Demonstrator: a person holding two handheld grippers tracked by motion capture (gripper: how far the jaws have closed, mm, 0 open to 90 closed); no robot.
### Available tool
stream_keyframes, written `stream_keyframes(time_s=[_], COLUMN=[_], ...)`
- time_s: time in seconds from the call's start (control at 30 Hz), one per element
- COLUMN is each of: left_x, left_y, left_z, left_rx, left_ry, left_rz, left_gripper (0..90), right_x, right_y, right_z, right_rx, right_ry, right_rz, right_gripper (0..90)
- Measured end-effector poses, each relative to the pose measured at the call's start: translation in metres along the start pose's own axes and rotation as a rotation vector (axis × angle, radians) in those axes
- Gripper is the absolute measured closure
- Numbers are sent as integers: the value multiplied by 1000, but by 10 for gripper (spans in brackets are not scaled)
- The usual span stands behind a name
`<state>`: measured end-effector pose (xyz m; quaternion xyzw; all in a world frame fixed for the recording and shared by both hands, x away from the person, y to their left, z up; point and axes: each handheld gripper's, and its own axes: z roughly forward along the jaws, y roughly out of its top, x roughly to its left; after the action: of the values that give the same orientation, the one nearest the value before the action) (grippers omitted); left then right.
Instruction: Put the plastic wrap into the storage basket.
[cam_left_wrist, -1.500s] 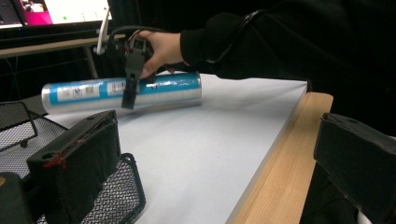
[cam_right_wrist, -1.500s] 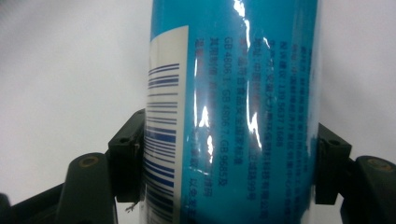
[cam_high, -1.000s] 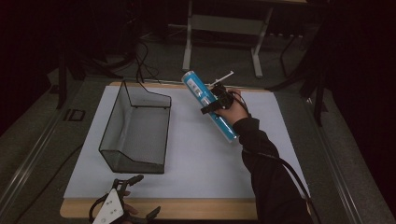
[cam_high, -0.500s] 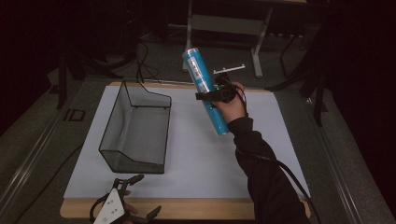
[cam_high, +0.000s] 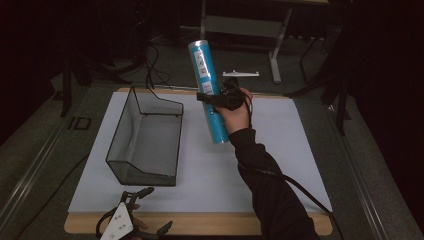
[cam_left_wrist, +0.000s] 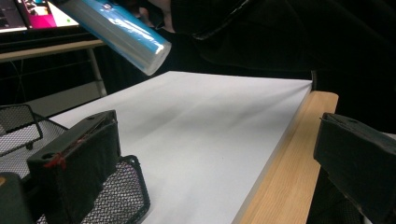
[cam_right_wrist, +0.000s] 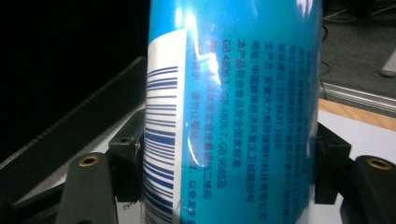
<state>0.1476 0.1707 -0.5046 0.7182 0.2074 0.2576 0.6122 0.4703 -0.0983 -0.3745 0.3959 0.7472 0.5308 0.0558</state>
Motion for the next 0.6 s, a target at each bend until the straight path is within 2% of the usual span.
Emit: stream_keyframes(time_s=[0.1,0.17,0.33,0.43,0.5,0.57,0.6], left_x=[0,0,0,0,0,0,0], left_y=[0,0,0,1,1,1,1], left_z=[0,0,0,-1,-1,-2,-2], left_rx=[-1,-1,-1,-5,-8,-7,-8], left_ry=[-1,0,-1,-2,-2,-3,-4], left_rz=[1,0,7,5,4,7,9], left_gripper=[11,11,11,11,11,11,11], right_x=[7,12,24,33,37,43,45], right_y=[-1,-4,-8,-9,-10,-11,-13], right_z=[4,6,13,18,21,25,28], right_rx=[-18,-49,-137,-172,-181,-184,-189], right_ry=[17,23,49,54,81,73,89], right_rz=[-2,3,66,86,104,104,111], right_gripper=[315,315,315,315,315,315,315])
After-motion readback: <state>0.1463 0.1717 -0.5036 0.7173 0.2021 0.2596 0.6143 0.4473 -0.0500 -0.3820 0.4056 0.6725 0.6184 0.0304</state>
